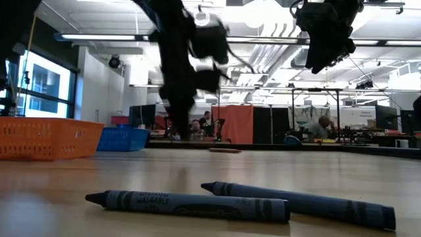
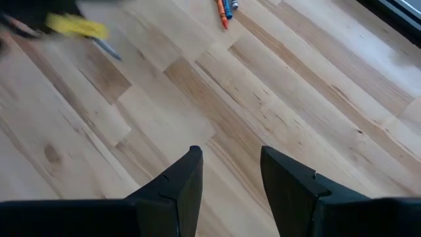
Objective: Sort crayons
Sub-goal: Put the gray crayon into the red bin
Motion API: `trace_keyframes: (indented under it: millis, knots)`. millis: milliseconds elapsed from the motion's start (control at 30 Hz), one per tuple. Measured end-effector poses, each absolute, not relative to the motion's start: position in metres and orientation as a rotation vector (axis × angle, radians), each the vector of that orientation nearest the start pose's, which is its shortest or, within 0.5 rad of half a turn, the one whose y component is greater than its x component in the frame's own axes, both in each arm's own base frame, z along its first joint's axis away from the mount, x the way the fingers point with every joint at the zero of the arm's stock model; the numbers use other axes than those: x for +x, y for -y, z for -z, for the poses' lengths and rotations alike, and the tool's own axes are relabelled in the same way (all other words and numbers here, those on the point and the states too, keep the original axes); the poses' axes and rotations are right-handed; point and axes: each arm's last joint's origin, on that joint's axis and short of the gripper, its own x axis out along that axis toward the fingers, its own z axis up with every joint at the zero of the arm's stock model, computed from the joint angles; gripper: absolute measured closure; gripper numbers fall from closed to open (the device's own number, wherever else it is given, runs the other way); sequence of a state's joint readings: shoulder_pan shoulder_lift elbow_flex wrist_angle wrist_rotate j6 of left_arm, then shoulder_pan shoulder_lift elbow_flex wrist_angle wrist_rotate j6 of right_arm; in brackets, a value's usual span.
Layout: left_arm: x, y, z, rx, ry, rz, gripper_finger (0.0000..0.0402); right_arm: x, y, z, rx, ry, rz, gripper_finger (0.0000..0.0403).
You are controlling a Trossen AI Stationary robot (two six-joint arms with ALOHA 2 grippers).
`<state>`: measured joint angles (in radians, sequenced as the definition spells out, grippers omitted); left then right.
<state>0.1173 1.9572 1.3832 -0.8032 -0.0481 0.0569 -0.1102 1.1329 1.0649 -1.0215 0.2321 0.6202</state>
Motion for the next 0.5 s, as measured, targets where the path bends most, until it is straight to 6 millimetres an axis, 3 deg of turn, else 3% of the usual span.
trace_keyframes:
  millis: [300, 500]
  knots:
    - [0.324, 0.012, -0.256, 0.001, -1.33, -0.136, 0.04, 0.201, 0.031, -0.302, 0.399, -0.931, 0.642, 0.0254]
    - [0.274, 0.064, -0.305, -0.054, -1.264, -0.065, 0.0401, 0.205, 0.031, -0.305, 0.357, -0.893, 0.604, 0.0254]
